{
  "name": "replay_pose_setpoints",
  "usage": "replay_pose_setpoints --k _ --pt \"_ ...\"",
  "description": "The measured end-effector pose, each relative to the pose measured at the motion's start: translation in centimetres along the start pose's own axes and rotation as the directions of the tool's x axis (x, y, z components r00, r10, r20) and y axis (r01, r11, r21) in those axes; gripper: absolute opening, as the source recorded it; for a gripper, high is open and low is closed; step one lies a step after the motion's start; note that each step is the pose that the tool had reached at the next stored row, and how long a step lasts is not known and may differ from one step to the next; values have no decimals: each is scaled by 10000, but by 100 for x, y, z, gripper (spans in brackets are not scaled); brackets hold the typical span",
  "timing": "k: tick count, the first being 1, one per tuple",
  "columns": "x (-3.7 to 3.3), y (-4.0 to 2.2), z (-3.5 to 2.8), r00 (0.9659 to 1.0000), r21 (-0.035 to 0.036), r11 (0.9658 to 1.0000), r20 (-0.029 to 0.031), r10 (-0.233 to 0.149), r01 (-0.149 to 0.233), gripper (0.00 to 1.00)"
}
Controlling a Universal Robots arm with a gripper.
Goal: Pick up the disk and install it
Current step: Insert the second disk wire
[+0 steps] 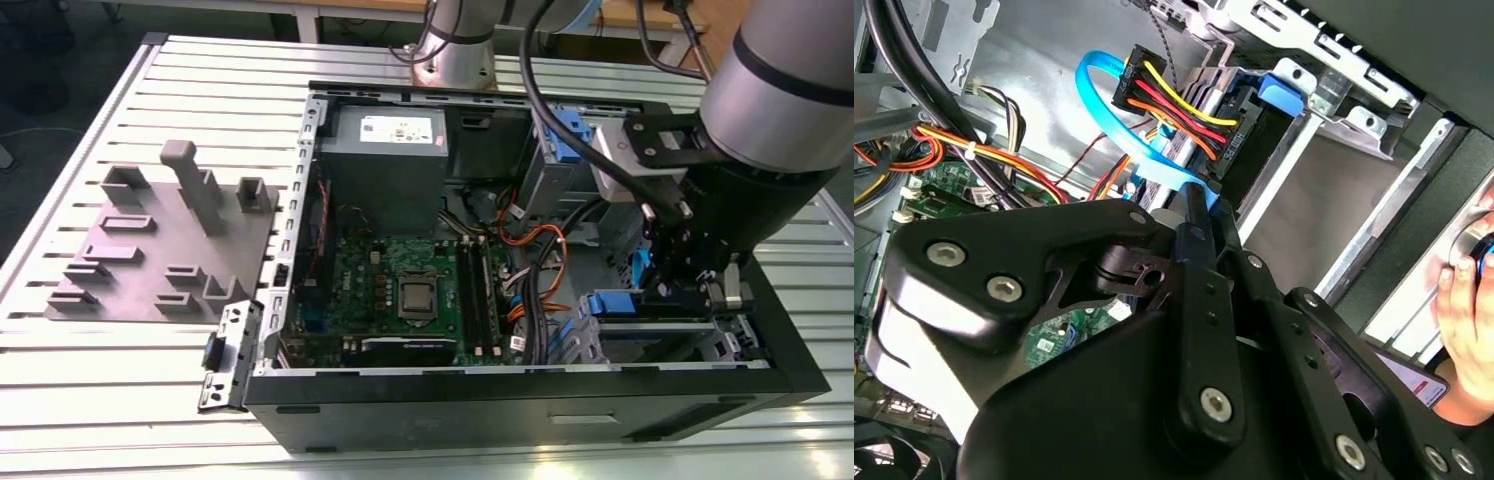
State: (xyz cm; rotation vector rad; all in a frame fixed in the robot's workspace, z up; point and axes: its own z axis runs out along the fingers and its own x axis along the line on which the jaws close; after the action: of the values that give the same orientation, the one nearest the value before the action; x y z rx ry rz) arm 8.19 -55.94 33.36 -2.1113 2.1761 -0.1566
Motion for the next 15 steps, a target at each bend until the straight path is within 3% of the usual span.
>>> replay_pose_setpoints --k 15 --pt "5 -10 36 10000 -2 10000 90 17 -17 16"
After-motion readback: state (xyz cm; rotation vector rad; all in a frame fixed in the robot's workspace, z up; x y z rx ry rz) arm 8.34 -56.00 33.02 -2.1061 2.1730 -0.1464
